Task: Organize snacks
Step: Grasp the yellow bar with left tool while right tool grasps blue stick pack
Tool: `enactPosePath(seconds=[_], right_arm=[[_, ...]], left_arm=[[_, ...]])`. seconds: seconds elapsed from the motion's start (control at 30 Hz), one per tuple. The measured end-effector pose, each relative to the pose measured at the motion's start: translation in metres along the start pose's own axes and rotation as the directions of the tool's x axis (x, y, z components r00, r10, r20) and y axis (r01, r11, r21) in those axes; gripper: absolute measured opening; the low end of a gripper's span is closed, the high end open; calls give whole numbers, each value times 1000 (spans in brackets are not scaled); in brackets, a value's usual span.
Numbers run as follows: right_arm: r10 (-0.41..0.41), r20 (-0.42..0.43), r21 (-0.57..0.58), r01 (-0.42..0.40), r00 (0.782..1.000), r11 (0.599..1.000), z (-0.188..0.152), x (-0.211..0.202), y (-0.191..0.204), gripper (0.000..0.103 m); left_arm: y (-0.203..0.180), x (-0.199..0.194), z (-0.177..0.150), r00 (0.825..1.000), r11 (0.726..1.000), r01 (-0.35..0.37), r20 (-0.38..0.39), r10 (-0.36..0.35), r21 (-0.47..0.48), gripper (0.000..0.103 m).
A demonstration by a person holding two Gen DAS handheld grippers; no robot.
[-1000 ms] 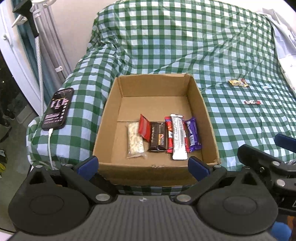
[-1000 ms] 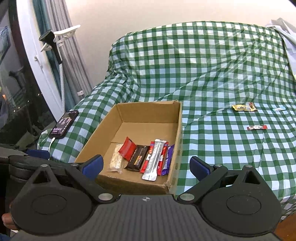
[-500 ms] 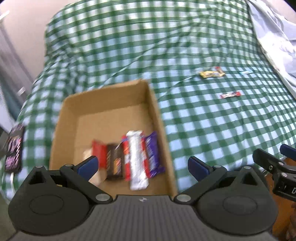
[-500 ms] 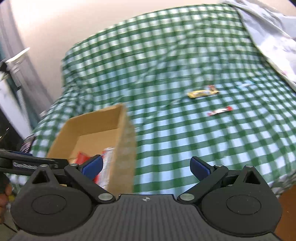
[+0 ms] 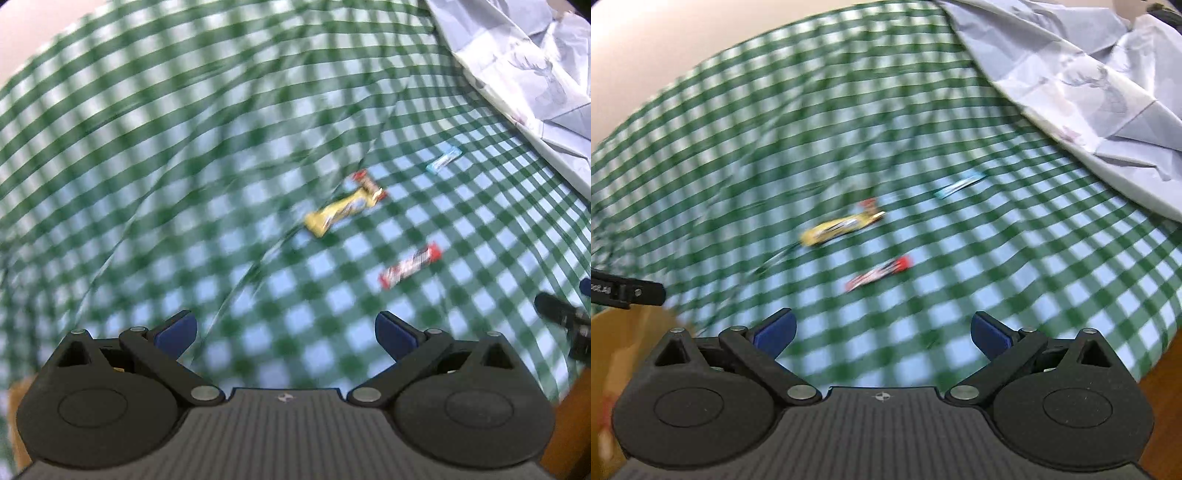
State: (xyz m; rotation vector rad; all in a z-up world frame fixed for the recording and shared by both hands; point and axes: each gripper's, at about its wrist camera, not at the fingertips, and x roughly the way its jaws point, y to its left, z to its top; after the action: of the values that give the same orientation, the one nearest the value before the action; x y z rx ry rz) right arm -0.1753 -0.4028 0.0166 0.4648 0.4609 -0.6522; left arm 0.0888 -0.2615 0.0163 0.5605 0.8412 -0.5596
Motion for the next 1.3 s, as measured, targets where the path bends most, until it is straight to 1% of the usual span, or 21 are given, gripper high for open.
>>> enactPosePath(seconds=[0.1, 0.2, 0.27, 0.37, 0.47, 0.53, 0.57, 0.6, 0.63, 0.67, 0.7, 0.73, 0.77, 0.8, 0.87, 0.93, 1.0, 1.13, 1.17, 1.23, 1.3], right_arm=[[-47, 20, 42, 46, 999, 998, 30, 56, -33, 100], [-97, 36, 73, 95, 995, 993, 60, 123, -61, 100], [-139, 38, 90, 135, 990, 987, 80, 172, -75, 100], [-163, 54, 109, 157, 985, 982, 107, 243, -88, 100], [-188, 71, 114, 179, 980, 977, 125, 296, -90, 100], [-193, 59, 108, 186, 979, 977, 135, 326, -89, 100], [-197, 51, 107, 191, 979, 976, 138, 337, -89, 100], [-201, 34, 100, 197, 979, 975, 142, 350, -88, 100], [-211, 28, 95, 208, 977, 974, 144, 358, -88, 101], [-234, 54, 72, 230, 971, 970, 144, 363, -84, 102], [-247, 67, 43, 244, 967, 969, 143, 366, -81, 95], [-271, 77, -6, 272, 959, 962, 140, 367, -76, 87], [-283, 101, -46, 289, 954, 956, 136, 364, -73, 68], [-261, 118, -68, 270, 958, 960, 133, 360, -72, 40], [-255, 117, -93, 267, 960, 959, 126, 351, -72, 17], [-254, 99, -96, 263, 962, 960, 120, 340, -73, 17], [-234, 74, -87, 240, 969, 967, 112, 324, -73, 14], [-151, 64, -61, 155, 986, 986, 88, 276, -69, 14], [-137, 60, -53, 140, 989, 989, 81, 262, -65, 14], [-104, 52, -31, 105, 993, 994, 68, 232, -58, 14], [-85, 50, 0, 85, 995, 996, 58, 202, -50, 14]], left_arm=[[-19, 59, 38, 999, 998, 36, 7, -36, 49, 103], [-39, 118, 68, 998, 991, 59, -3, -59, 122, 103], [-49, 155, 83, 997, 988, 76, -21, -73, 133, 103], [-57, 199, 98, 993, 985, 111, -52, -105, 129, 103], [-64, 231, 106, 991, 981, 128, -68, -119, 147, 101], [-68, 245, 109, 989, 978, 140, -74, -130, 153, 99], [-69, 250, 110, 988, 978, 144, -77, -133, 154, 97], [-71, 252, 110, 987, 977, 148, -80, -137, 154, 94], [-71, 256, 110, 986, 976, 156, -87, -144, 151, 77], [-70, 259, 109, 983, 976, 164, -102, -150, 146, 46], [-68, 263, 108, 977, 973, 186, -127, -170, 134, 35], [-64, 262, 108, 972, 972, 210, -127, -197, 103, 16], [-60, 261, 107, 970, 974, 216, -129, -206, 73, 14], [-57, 259, 105, 969, 975, 216, -135, -207, 58, 14], [-49, 252, 98, 968, 976, 217, -136, -212, 25, 13], [-40, 241, 87, 966, 976, 219, -142, -218, -10, 13], [-32, 225, 74, 963, 974, 224, -144, -228, -45, 13], [-15, 182, 42, 957, 965, 239, -141, -254, -111, 13], [-11, 165, 33, 955, 962, 242, -141, -260, -129, 13], [-5, 138, 18, 958, 960, 237, -132, -256, -149, 13], [-1, 105, 4, 966, 964, 217, -106, -235, -156, 13]])
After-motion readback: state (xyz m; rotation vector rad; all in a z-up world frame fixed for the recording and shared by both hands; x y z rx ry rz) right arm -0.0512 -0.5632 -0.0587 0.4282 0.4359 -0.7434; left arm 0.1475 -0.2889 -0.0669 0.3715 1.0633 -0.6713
